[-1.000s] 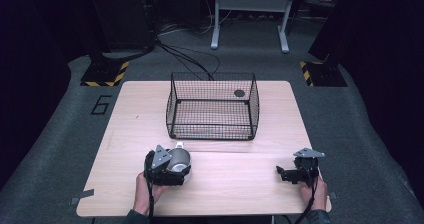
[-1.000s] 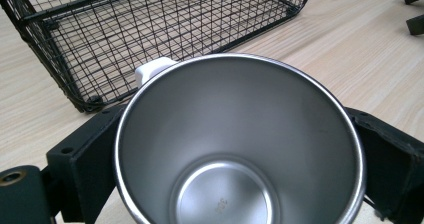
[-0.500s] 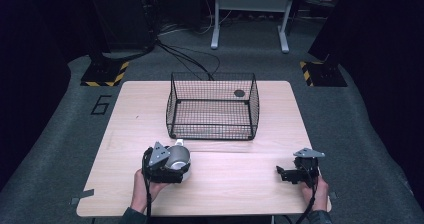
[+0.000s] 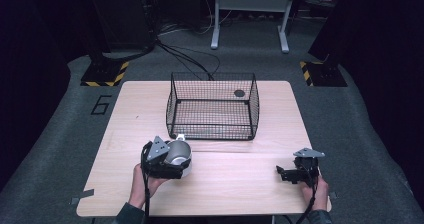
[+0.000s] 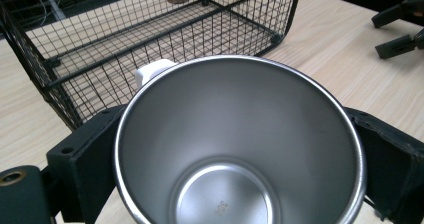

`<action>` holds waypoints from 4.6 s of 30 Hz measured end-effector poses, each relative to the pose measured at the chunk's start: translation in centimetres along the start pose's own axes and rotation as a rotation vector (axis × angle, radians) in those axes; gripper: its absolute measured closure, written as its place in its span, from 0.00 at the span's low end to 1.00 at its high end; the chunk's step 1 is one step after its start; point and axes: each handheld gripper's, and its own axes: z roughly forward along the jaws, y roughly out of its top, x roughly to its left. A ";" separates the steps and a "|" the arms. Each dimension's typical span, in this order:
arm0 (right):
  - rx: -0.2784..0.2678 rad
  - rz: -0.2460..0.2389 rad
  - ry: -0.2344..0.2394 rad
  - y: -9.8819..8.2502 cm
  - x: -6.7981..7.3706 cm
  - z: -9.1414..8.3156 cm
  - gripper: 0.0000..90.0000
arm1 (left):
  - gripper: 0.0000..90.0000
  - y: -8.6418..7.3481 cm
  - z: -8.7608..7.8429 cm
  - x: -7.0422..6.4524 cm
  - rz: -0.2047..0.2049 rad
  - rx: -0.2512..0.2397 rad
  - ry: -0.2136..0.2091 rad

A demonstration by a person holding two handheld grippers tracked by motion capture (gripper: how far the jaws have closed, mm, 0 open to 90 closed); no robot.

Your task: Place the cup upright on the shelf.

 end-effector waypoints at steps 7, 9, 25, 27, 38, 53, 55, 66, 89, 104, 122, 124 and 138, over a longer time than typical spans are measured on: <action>-0.002 -0.004 0.000 0.0 0.0 0.0 0.00 | 0.07 1.2 -0.2 0.2 0.011 -0.014 -0.007; 0.000 -0.001 0.000 0.0 0.0 0.0 0.00 | 0.07 1.7 -0.3 0.2 0.020 -0.015 -0.008; -0.005 0.001 -0.005 0.0 0.0 0.0 0.00 | 0.07 4.2 -0.3 0.3 0.050 -0.020 -0.050; -0.006 0.000 -0.005 0.0 0.0 0.0 0.00 | 0.07 4.4 -0.2 0.4 0.048 -0.024 -0.056; -0.002 0.000 -0.003 0.0 0.0 0.0 0.00 | 0.07 6.6 0.0 0.2 0.075 -0.037 -0.092; 0.000 0.003 -0.003 0.0 0.0 0.0 0.00 | 0.07 10.0 0.6 0.5 0.110 -0.056 -0.125; 0.000 0.004 -0.003 0.0 0.0 0.0 0.00 | 0.07 10.4 0.7 0.5 0.110 -0.064 -0.132; 0.001 0.003 -0.003 0.0 0.0 0.0 0.00 | 0.07 11.9 1.4 1.5 0.088 -0.084 -0.138; -0.004 -0.004 0.001 0.1 0.0 0.1 0.00 | 0.07 15.4 4.3 3.3 0.122 -0.072 -0.110; 0.000 -0.019 0.015 0.2 0.0 0.2 0.00 | 0.07 16.4 6.9 4.4 0.100 -0.069 -0.100; -0.004 -0.016 0.019 0.3 0.0 0.3 0.00 | 0.07 17.4 10.8 5.3 0.067 -0.059 -0.072; 0.000 -0.028 0.024 0.2 -0.1 0.3 0.00 | 0.07 17.5 11.3 5.3 0.059 -0.058 -0.072; -0.004 -0.016 0.018 0.3 0.0 0.3 0.00 | 0.07 17.7 13.9 6.2 0.061 0.004 -0.052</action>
